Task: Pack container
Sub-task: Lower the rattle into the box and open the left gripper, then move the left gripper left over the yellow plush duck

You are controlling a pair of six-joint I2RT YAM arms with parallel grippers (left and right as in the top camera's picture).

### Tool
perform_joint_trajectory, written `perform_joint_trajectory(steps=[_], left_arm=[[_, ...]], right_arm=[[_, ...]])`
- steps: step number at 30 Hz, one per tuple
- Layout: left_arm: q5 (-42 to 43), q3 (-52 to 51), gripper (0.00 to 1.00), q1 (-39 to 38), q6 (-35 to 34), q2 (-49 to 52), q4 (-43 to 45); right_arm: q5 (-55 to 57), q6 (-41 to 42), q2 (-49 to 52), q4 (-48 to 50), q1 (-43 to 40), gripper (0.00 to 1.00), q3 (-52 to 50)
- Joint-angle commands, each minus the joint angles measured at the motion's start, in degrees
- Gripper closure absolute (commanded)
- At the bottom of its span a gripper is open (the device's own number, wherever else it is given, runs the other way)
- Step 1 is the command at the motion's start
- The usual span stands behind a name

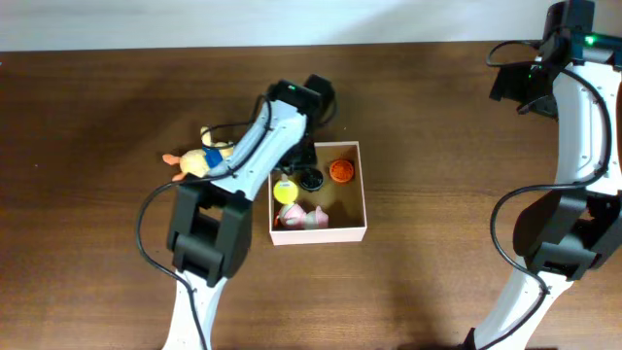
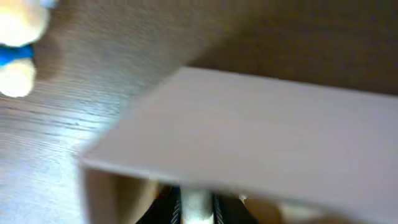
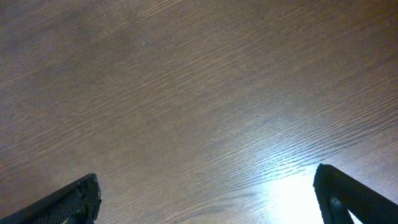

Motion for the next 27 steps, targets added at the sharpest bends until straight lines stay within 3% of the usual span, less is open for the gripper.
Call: perform_joint_trajectory(steps=[1,9,11,13,19,27], left_arm=[[-1.2,-0.5,0.98,0.8,0.7,0.5,0.4],[-1.2,-0.5,0.95,0.2,1.2,0.5,0.6],[-1.2,-0.5,0.86,0.2,1.2,0.5,0.6],[-1.2,-0.5,0.64,0.2,1.2,0.5,0.5],[-1.2,-0.5,0.36,0.2,1.2,0.5,0.6],[1.0,2.1,0.36,0.2,2.8,0.4,0.7]], right_arm=[[0.1,0.7,-0.8,0.0,0.0,0.01,-0.1],[0.1,0.7,-0.8,0.0,0.0,0.01,-0.1],[0.1,0.7,-0.8,0.0,0.0,0.01,-0.1],[0.1,0.7,-0.8,0.0,0.0,0.01,-0.1],[0.1,0.7,-0.8,0.0,0.0,0.01,-0.1],[0.1,0.7,-0.8,0.0,0.0,0.01,-0.1]])
